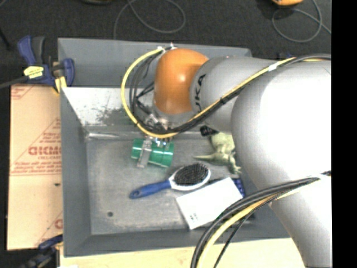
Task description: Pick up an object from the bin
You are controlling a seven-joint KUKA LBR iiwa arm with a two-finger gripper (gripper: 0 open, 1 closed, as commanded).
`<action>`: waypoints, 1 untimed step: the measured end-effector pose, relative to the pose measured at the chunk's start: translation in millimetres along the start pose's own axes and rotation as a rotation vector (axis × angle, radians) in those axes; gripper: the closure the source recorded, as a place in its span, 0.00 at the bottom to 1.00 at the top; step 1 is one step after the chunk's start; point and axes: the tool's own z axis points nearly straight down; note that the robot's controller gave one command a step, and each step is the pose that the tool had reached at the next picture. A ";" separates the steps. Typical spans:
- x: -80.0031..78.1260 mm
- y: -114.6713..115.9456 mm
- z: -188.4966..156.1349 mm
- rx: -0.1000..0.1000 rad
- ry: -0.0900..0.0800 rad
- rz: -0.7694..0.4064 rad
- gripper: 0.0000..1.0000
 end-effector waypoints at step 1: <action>-0.2 -11.0 2.0 -0.002 0.000 0.253 1.00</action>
Offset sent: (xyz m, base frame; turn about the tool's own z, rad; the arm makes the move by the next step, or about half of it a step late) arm 0.0000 0.0000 0.0000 0.0000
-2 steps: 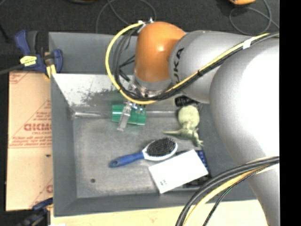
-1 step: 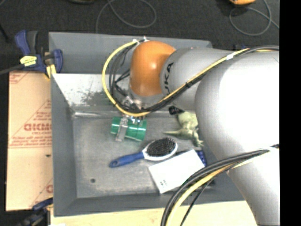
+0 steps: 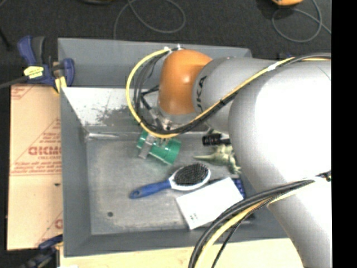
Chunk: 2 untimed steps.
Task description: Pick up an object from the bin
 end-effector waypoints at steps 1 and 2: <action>0.0 0.0 0.0 0.000 0.000 0.000 1.00; 1.0 -0.9 -3.9 0.002 0.002 0.000 1.00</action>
Offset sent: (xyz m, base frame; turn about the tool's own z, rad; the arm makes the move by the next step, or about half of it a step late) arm -0.0001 0.0002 0.0591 0.0000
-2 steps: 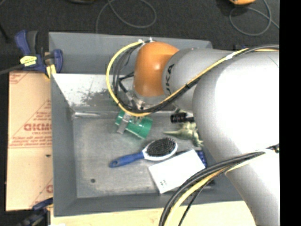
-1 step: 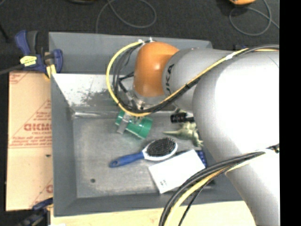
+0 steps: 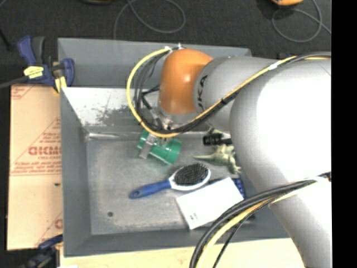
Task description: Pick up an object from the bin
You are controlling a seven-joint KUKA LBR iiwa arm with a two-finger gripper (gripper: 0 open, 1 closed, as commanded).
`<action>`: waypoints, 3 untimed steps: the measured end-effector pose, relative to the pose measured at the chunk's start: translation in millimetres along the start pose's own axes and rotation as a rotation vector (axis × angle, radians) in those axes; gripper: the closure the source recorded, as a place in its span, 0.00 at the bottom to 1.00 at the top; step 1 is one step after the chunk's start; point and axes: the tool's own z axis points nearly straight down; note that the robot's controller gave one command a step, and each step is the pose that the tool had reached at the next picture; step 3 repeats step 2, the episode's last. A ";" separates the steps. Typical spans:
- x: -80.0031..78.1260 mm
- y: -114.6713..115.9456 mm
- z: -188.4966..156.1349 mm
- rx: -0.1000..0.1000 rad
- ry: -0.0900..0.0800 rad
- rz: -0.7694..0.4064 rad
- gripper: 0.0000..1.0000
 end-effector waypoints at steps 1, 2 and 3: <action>0.8 -1.0 -17.9 0.003 0.004 0.000 1.00; 0.0 -0.9 -41.0 0.002 0.002 0.000 1.00; 0.0 -0.9 -41.0 0.002 0.002 0.000 1.00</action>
Offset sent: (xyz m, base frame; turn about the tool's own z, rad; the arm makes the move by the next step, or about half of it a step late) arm 0.0000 -0.0001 0.1241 0.0000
